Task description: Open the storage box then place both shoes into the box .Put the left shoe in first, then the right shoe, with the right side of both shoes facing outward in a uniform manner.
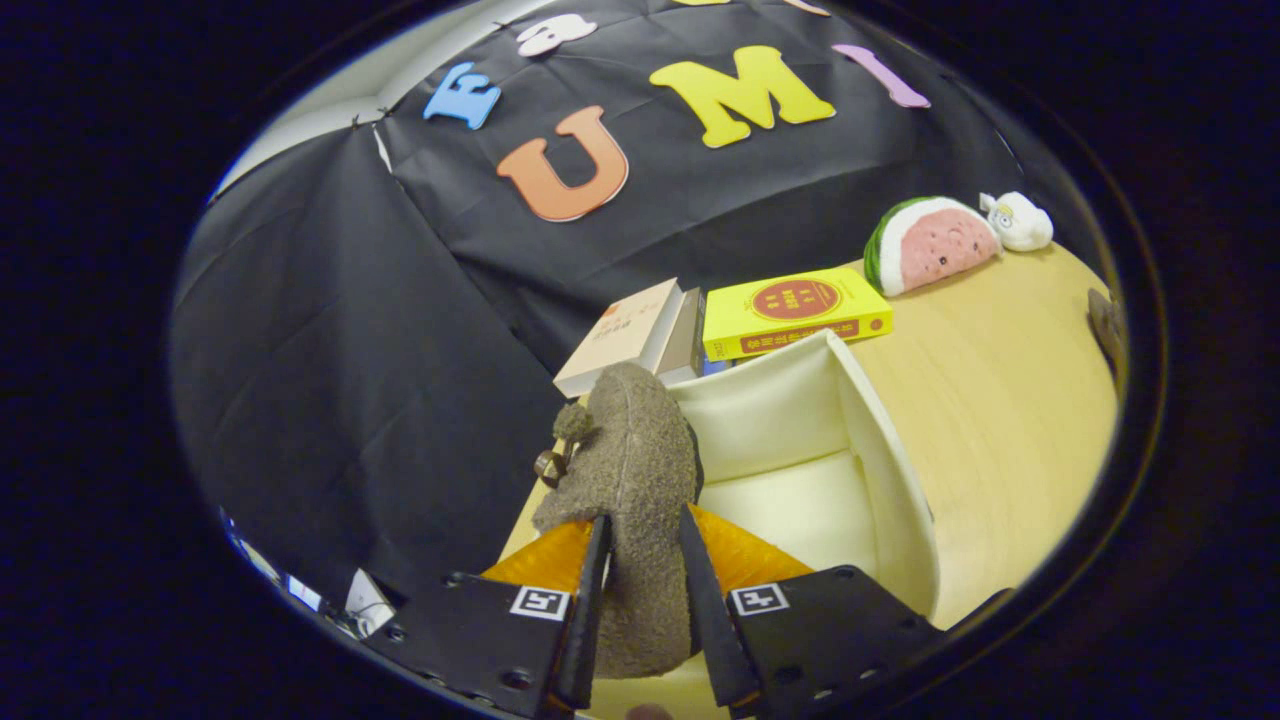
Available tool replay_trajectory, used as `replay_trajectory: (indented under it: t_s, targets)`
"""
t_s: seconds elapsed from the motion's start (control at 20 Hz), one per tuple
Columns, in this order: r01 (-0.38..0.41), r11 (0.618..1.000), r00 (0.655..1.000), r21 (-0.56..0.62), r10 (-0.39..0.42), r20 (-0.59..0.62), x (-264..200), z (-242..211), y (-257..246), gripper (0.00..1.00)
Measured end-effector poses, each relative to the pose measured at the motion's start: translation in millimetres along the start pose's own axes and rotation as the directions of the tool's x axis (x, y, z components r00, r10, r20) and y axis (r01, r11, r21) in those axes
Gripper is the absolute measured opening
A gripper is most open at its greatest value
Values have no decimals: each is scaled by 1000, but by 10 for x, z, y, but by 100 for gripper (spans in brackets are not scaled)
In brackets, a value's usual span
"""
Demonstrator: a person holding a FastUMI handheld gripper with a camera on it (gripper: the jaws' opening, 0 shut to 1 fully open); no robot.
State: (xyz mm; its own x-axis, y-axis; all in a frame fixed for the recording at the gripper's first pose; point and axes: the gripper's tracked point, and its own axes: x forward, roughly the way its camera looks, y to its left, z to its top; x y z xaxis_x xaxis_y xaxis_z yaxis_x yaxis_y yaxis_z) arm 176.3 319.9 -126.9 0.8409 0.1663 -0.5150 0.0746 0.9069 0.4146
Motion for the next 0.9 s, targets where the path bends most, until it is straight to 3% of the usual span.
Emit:
replay_trajectory:
  t_s: [0.15,0.2,0.25,0.55,0.6,0.7,0.9]
  targets:
    - [7,999,1000,-50,-7,7,-16,-17,-19,46]
    - [8,998,1000,-70,-8,3,-28,-27,-24,64]
    - [8,997,1000,-80,-9,-8,-35,-55,-34,67]
    - [-22,994,1000,-109,20,-13,-146,-25,66,68]
    - [-18,992,1000,-126,19,6,-203,38,70,76]
    - [-19,987,999,-158,25,34,-269,126,107,81]
    - [-25,980,993,-197,48,108,-444,301,117,81]
